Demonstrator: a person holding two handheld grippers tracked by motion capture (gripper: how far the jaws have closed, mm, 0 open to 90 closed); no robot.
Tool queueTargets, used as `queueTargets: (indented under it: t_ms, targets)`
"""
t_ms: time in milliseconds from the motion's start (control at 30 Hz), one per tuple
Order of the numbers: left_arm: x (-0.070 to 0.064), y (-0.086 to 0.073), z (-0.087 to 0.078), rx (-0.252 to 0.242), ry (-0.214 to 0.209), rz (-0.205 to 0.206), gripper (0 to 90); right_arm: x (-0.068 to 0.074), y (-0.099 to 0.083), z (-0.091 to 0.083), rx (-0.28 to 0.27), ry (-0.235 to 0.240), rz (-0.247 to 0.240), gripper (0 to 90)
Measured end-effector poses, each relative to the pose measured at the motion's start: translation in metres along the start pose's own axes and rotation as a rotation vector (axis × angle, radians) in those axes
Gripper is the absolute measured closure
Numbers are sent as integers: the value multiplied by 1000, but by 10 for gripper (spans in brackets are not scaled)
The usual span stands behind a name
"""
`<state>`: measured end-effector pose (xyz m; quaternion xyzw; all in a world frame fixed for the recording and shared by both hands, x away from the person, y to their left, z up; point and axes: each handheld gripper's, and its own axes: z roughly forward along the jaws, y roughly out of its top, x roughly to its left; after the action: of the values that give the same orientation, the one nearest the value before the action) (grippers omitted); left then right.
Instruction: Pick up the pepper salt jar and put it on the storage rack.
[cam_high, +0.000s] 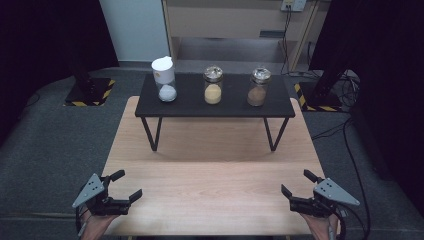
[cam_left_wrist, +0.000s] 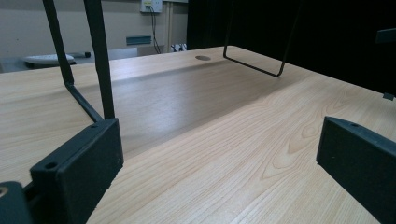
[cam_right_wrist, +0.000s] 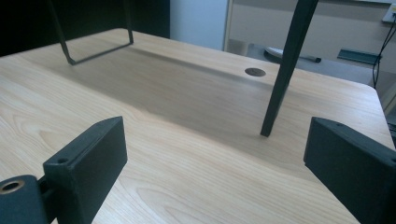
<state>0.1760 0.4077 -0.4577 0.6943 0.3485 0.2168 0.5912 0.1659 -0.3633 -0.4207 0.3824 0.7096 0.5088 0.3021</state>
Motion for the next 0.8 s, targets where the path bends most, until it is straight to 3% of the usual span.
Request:
queueTargets:
  t_ms: [800]
  targets:
    - [1,0,1,-7,-13,4,0,-5,-9,-1,-11,4,16,65]
